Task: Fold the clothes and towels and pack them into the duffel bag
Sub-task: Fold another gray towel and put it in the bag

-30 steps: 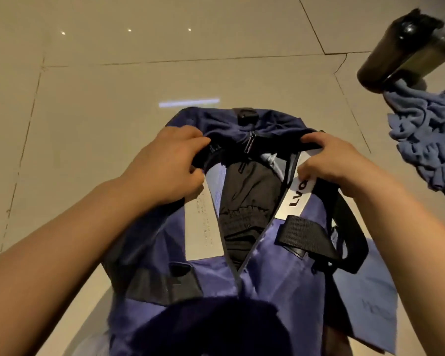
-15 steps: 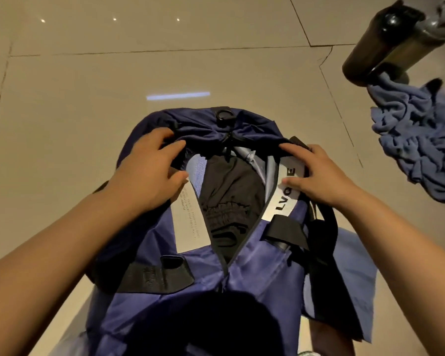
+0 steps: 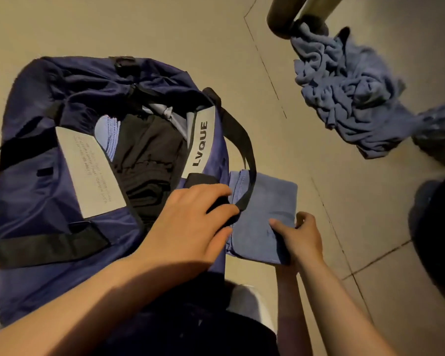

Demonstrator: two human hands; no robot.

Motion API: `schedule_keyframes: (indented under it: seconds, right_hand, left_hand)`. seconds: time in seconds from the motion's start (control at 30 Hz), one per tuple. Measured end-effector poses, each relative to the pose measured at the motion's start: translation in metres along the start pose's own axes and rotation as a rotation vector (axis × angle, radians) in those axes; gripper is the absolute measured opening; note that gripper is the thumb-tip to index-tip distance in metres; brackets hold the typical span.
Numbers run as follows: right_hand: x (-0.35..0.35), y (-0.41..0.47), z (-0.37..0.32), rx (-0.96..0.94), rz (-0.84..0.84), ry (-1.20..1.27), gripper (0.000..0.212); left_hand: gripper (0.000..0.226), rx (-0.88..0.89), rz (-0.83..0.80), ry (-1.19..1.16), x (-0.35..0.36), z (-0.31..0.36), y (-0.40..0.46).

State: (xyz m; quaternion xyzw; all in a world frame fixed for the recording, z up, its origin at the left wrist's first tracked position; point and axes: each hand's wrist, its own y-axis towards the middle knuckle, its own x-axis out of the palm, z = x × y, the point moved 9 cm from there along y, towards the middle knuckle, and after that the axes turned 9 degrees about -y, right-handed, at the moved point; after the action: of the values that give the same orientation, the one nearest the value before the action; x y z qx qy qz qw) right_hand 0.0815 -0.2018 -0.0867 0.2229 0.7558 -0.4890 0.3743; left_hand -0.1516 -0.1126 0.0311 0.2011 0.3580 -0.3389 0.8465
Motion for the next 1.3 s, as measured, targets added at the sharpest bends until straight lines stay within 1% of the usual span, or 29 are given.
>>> schedule_keyframes:
  seconds: [0.03, 0.1, 0.13, 0.2, 0.27, 0.3, 0.37, 0.43, 0.47, 0.57, 0.63, 0.67, 0.7, 0.73, 0.8, 0.87, 0.9, 1.0, 1.07, 1.13, 1.2, 1.23, 1.27, 1.3]
  right_hand:
    - [0.003, 0.002, 0.001, 0.015, -0.031, 0.042, 0.067]
    - [0.007, 0.004, 0.000, 0.031, -0.117, 0.186, 0.037]
    - [0.007, 0.005, -0.001, 0.031, -0.151, 0.250, 0.028]
    - [0.000, 0.002, 0.001, 0.015, -0.169, 0.295, 0.024]
    - [-0.007, -0.003, 0.008, 0.005, -0.165, 0.278, 0.026]
    - [-0.009, -0.004, 0.012, -0.006, -0.160, 0.263, 0.026]
    - [-0.014, -0.007, 0.019, -0.048, -0.135, 0.203, 0.027]
    - [-0.021, -0.009, 0.022, -0.092, -0.100, 0.110, 0.029]
    - [-0.023, -0.009, 0.023, -0.115, -0.085, 0.077, 0.030]
    - [-0.029, -0.011, 0.025, -0.160, -0.109, 0.070, 0.032]
    - [-0.033, -0.012, 0.028, -0.180, -0.141, 0.080, 0.031]
    - [-0.036, -0.014, 0.028, -0.189, -0.149, 0.113, 0.027]
    - [-0.040, -0.015, 0.028, -0.196, -0.153, 0.189, 0.020]
    - [-0.042, -0.017, 0.028, -0.180, -0.173, 0.314, 0.016]
    - [-0.038, -0.019, 0.028, -0.130, -0.249, 0.558, 0.018]
    - [-0.031, -0.018, 0.025, -0.145, -0.256, 0.629, 0.014]
    - [-0.028, -0.018, 0.021, -0.162, -0.239, 0.630, 0.012]
    - [-0.012, -0.020, 0.011, -0.159, -0.248, 0.664, 0.020]
    - [-0.002, -0.018, 0.006, -0.150, -0.256, 0.643, 0.025]
    - [0.001, -0.015, 0.003, -0.177, -0.194, 0.391, 0.034]
    - [0.003, -0.017, -0.005, -0.221, -0.135, 0.146, 0.040]
    - [0.004, -0.020, -0.010, -0.251, -0.110, 0.093, 0.042]
    - [0.007, -0.023, -0.014, -0.272, -0.095, 0.062, 0.043]
    - [0.010, -0.024, -0.017, -0.275, -0.092, 0.048, 0.046]
  left_hand:
    - [0.026, 0.004, -0.007, 0.007, 0.004, 0.004, 0.003]
    - [0.026, 0.021, -0.033, 0.015, 0.014, 0.015, 0.008]
    - [0.026, 0.039, -0.058, 0.015, 0.021, 0.020, 0.009]
    - [0.028, 0.086, -0.119, 0.035, 0.038, 0.029, 0.011]
    - [0.036, 0.158, -0.167, 0.113, 0.061, 0.037, 0.015]
    - [0.046, 0.187, -0.214, 0.156, 0.075, 0.042, 0.020]
    - [0.075, 0.177, -0.363, 0.214, 0.109, 0.043, 0.032]
    - [0.097, 0.093, -0.509, 0.252, 0.140, 0.033, 0.049]
    - [0.105, 0.040, -0.548, 0.243, 0.151, 0.027, 0.056]
    - [0.119, -0.071, -0.567, 0.176, 0.178, 0.009, 0.064]
    - [0.123, -0.067, -0.554, 0.169, 0.188, 0.005, 0.061]
    - [0.126, -0.065, -0.522, 0.148, 0.190, 0.004, 0.061]
    - [0.129, -0.068, -0.486, 0.101, 0.190, 0.002, 0.062]
    - [0.132, -0.077, -0.457, 0.036, 0.190, 0.001, 0.063]
    - [0.138, -0.099, -0.415, -0.082, 0.186, -0.001, 0.065]
    - [0.142, -0.115, -0.401, -0.129, 0.184, 0.000, 0.066]
    - [0.141, -0.126, -0.409, -0.159, 0.184, 0.000, 0.067]
    - [0.133, -0.191, -0.446, -0.362, 0.178, -0.004, 0.072]
    - [0.119, -0.165, -0.449, -0.448, 0.165, -0.002, 0.073]
    - [0.106, -0.131, -0.445, -0.423, 0.148, 0.005, 0.068]
    - [0.098, -0.155, -0.424, -0.341, 0.126, 0.013, 0.056]
    - [0.089, -0.169, -0.397, -0.319, 0.113, 0.017, 0.048]
    - [0.076, -0.161, -0.348, -0.306, 0.098, 0.022, 0.041]
    - [0.062, -0.126, -0.287, -0.289, 0.083, 0.028, 0.034]
